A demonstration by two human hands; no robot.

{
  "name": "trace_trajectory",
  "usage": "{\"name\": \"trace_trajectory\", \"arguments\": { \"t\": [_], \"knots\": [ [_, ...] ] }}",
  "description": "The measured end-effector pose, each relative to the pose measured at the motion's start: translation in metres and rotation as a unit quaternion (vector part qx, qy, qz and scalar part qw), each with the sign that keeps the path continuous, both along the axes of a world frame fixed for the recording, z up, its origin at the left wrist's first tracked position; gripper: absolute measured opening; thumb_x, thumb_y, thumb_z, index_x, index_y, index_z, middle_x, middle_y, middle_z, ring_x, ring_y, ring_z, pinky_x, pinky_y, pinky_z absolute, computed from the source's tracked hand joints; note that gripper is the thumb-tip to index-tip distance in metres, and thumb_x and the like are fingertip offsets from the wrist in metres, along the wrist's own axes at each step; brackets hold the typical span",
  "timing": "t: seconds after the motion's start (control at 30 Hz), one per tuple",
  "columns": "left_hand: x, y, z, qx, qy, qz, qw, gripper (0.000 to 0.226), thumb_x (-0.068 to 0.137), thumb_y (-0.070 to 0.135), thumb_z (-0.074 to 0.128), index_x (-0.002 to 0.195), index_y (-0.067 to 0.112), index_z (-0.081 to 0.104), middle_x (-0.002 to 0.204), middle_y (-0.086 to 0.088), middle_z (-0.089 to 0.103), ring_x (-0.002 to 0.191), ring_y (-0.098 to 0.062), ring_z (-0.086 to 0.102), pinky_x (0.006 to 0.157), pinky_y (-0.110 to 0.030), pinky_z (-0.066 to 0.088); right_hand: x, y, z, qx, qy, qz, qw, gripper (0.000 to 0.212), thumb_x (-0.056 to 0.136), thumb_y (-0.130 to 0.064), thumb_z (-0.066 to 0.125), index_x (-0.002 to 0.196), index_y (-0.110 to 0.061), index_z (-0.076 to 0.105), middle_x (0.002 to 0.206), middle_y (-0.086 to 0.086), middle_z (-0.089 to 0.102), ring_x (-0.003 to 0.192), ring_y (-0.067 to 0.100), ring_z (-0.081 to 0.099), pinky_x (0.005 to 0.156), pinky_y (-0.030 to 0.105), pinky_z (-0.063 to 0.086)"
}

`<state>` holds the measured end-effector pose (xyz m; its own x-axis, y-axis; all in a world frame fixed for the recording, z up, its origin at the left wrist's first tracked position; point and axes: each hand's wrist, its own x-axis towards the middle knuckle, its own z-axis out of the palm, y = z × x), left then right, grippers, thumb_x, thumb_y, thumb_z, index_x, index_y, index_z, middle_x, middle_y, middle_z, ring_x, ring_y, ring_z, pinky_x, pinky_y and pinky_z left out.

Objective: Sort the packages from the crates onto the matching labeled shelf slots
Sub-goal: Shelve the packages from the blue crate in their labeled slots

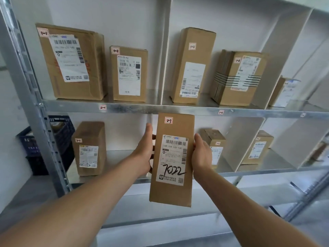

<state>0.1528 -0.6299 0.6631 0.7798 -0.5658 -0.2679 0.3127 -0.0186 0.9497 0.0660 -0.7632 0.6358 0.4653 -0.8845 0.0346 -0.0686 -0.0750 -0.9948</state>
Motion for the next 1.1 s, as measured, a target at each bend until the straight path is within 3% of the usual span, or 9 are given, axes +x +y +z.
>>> {"name": "trace_trajectory", "arguments": {
  "t": [0.07,0.23,0.4,0.57,0.67,0.8,0.93,1.03,1.1],
  "knots": [
    [-0.006,-0.014,0.001,0.002,-0.005,-0.021,1.000,0.071,0.094,0.077,0.017,0.083,0.020,0.057,0.070,-0.017,0.069,0.086,-0.039,0.064,0.088,-0.042,0.046,-0.011,-0.011,0.002,0.001,0.001,-0.016,1.000,0.050,0.093,-0.053,0.045,0.084,-0.008,0.065,0.088,0.011,0.069,0.084,0.027,0.063,0.078,0.045,0.048],
    [-0.020,-0.049,-0.002,-0.007,0.003,-0.080,0.997,0.074,0.094,0.077,0.017,0.079,0.018,0.060,0.061,-0.003,0.065,0.068,-0.021,0.056,0.066,-0.032,0.040,-0.041,-0.032,0.000,0.011,0.001,-0.068,0.998,0.061,0.080,-0.064,0.044,0.086,-0.009,0.069,0.087,0.010,0.073,0.091,0.031,0.069,0.085,0.051,0.054],
    [-0.042,-0.080,-0.008,0.004,0.008,-0.128,0.992,0.073,0.093,0.079,0.017,0.085,0.020,0.059,0.078,-0.007,0.068,0.083,-0.026,0.060,0.086,-0.046,0.044,-0.072,-0.053,-0.005,0.023,-0.007,-0.110,0.994,0.058,0.073,-0.065,0.046,0.078,-0.010,0.064,0.078,0.008,0.068,0.081,0.028,0.064,0.077,0.047,0.051],
    [-0.057,-0.107,-0.009,0.015,0.020,-0.163,0.986,0.075,0.093,0.080,0.017,0.085,0.021,0.063,0.080,-0.007,0.070,0.090,-0.029,0.063,0.091,-0.050,0.046,-0.095,-0.072,-0.006,0.021,0.000,-0.150,0.989,0.057,0.071,-0.064,0.044,0.080,-0.015,0.070,0.085,0.010,0.073,0.090,0.035,0.071,0.087,0.057,0.056],
    [-0.065,-0.127,-0.010,0.021,0.020,-0.178,0.984,0.076,0.091,0.081,0.018,0.084,0.020,0.062,0.083,-0.009,0.069,0.091,-0.030,0.062,0.095,-0.052,0.045,-0.108,-0.085,-0.005,0.019,-0.008,-0.167,0.986,0.052,0.076,-0.059,0.045,0.081,-0.013,0.068,0.084,0.010,0.072,0.085,0.029,0.069,0.080,0.050,0.055],
    [-0.079,-0.158,-0.007,0.020,0.037,-0.215,0.976,0.079,0.085,0.088,0.023,0.093,0.021,0.064,0.095,-0.011,0.071,0.097,-0.032,0.065,0.085,-0.047,0.048,-0.127,-0.114,-0.005,0.014,-0.022,-0.188,0.982,0.041,0.093,-0.046,0.047,0.078,-0.013,0.067,0.077,0.007,0.069,0.075,0.024,0.063,0.071,0.042,0.052],
    [-0.093,-0.186,0.001,0.020,0.038,-0.213,0.976,0.072,0.088,0.084,0.026,0.093,0.021,0.059,0.072,-0.002,0.067,0.071,-0.023,0.061,0.064,-0.031,0.045,-0.143,-0.140,-0.002,0.011,-0.030,-0.202,0.979,0.045,0.087,-0.052,0.049,0.077,-0.012,0.067,0.076,0.007,0.067,0.075,0.023,0.061,0.073,0.046,0.050],
    [-0.105,-0.209,0.007,0.012,0.026,-0.233,0.972,0.083,0.086,0.087,0.025,0.120,0.019,0.058,0.104,-0.009,0.070,0.099,-0.030,0.065,0.087,-0.048,0.051,-0.156,-0.158,0.000,0.023,-0.040,-0.216,0.975,0.056,0.076,-0.060,0.048,0.080,-0.007,0.066,0.082,0.015,0.069,0.078,0.025,0.061,0.077,0.050,0.052],
    [-0.115,-0.220,0.014,0.019,0.024,-0.247,0.969,0.085,0.084,0.088,0.022,0.121,0.021,0.060,0.127,-0.016,0.066,0.120,-0.037,0.060,0.103,-0.060,0.042,-0.167,-0.170,0.003,0.027,-0.040,-0.219,0.975,0.054,0.081,-0.057,0.049,0.084,-0.007,0.068,0.089,0.017,0.072,0.079,0.024,0.064,0.078,0.050,0.054]
  ]
}}
